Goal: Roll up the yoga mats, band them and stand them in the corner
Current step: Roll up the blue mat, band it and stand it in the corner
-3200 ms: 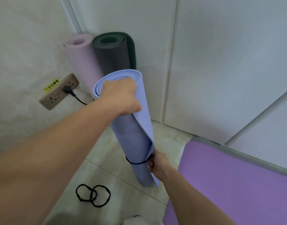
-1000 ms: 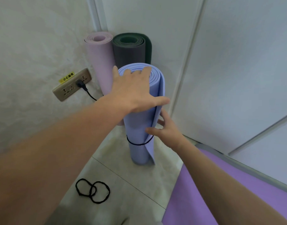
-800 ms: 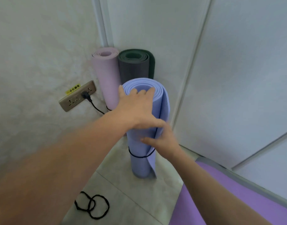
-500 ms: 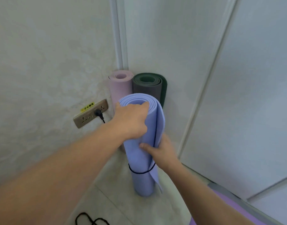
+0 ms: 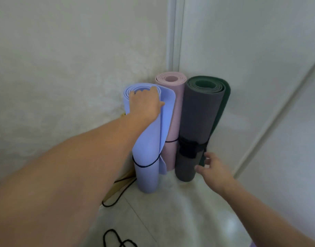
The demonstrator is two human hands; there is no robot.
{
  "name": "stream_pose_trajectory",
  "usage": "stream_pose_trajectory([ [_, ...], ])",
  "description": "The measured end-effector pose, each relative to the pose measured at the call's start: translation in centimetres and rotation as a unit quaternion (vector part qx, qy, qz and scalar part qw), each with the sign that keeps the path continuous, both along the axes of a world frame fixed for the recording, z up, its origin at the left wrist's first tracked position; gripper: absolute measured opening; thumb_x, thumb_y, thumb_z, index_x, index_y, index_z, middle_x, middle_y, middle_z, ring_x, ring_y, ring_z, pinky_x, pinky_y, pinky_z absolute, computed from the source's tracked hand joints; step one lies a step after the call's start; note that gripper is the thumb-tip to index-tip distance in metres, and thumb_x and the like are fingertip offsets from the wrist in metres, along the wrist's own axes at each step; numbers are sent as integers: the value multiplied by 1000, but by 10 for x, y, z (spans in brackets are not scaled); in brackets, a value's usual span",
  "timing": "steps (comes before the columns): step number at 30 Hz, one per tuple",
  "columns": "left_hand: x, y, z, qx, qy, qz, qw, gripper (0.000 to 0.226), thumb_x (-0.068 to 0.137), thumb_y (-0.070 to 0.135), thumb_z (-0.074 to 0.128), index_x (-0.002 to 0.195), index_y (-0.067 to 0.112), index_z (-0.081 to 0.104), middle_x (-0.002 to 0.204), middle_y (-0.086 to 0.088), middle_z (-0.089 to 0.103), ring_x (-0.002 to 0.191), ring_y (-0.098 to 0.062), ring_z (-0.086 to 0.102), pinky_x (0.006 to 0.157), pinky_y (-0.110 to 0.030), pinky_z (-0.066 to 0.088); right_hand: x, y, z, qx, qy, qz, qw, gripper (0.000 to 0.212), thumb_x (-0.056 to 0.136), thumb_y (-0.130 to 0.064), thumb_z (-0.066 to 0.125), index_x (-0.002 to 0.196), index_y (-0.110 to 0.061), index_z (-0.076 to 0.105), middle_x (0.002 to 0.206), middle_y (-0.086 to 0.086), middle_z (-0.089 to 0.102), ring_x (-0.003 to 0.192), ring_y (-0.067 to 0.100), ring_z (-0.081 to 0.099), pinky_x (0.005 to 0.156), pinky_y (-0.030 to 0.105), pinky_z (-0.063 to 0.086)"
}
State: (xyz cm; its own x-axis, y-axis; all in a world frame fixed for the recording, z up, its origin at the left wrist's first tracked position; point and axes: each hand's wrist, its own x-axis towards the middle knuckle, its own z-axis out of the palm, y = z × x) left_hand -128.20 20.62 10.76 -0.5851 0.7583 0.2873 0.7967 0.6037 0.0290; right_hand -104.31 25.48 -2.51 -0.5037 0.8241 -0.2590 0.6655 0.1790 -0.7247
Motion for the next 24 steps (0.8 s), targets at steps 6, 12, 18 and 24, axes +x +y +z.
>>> stream_pose_trajectory([
  [6,-20,-12,33,-170,-98,-71,978,34,85,14,59,110,14,36,84,0,47,86,-28,50,87,-42,41,-27,-17,4,1,-14,69,998,67,96,-26,65,153,-11,33,146,14,48,128,29,52,94,28,42],
  [12,-39,-16,27,-113,-91,-108,983,54,89,24,66,137,13,42,135,-7,55,122,-30,51,101,-42,40,-70,-18,44,37,9,114,993,65,96,-30,63,153,-18,32,147,9,44,123,27,53,91,30,41],
  [18,-29,-5,7,-51,-23,-110,992,46,92,56,56,112,17,45,120,-6,63,116,-32,56,102,-51,34,-89,-17,67,36,28,121,992,69,96,-31,64,154,-15,29,148,10,43,127,27,50,88,29,39],
  [24,-17,-11,14,-79,-59,-165,981,85,79,36,68,150,14,27,142,-4,48,135,-30,42,117,-61,16,-79,-17,60,-12,39,86,995,67,97,-29,64,154,-14,32,137,2,50,120,22,52,88,28,40],
])
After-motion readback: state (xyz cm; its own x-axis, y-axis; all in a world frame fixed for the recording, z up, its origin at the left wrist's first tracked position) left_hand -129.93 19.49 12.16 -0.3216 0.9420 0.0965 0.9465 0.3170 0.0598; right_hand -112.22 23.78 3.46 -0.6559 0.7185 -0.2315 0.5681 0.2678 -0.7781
